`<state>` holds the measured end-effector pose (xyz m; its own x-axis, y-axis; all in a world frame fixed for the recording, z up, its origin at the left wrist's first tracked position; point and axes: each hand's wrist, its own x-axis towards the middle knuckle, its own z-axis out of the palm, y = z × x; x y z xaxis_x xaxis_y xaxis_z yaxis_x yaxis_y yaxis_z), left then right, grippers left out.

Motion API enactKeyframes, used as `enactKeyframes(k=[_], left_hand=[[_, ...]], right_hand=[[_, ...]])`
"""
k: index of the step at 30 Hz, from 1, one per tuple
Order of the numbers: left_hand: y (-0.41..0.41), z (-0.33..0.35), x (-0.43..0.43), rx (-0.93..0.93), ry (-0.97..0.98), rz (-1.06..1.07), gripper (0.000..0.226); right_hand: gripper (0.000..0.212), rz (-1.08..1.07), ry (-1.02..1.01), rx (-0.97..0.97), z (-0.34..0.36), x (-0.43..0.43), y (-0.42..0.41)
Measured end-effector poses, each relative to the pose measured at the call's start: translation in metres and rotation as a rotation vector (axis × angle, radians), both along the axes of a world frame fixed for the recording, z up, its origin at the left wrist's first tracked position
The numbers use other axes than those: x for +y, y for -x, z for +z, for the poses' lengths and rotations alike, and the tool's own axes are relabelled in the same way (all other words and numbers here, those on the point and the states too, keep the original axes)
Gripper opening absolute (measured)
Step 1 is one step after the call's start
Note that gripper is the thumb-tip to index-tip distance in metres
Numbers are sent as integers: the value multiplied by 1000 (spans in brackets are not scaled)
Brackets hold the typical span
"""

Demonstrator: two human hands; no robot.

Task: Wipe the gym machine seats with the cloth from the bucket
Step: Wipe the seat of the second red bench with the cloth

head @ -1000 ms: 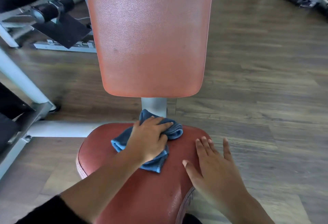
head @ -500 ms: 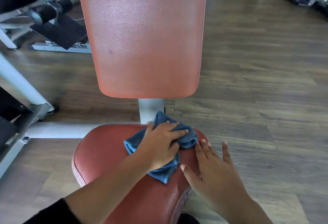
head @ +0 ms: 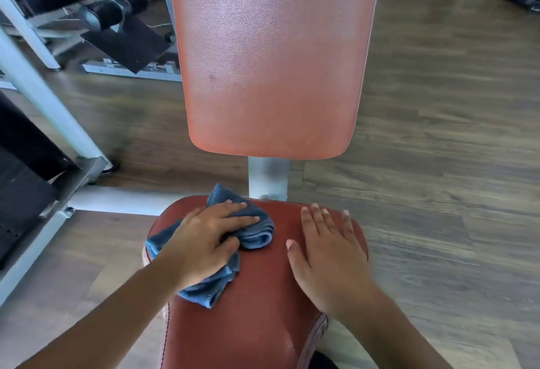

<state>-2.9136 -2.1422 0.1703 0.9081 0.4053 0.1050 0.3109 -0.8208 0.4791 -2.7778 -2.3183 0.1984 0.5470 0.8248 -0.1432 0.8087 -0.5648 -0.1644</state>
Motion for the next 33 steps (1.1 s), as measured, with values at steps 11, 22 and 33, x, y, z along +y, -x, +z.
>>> enactKeyframes(k=[11, 22, 33], left_hand=[[23, -5, 11, -49, -34, 109, 55], [22, -9, 17, -51, -37, 103, 55], [11, 0, 4, 2, -2, 54, 62]], right_hand=[[97, 67, 55, -25, -15, 20, 12], [98, 64, 52, -8, -15, 17, 8], [95, 17, 29, -16, -15, 11, 1]])
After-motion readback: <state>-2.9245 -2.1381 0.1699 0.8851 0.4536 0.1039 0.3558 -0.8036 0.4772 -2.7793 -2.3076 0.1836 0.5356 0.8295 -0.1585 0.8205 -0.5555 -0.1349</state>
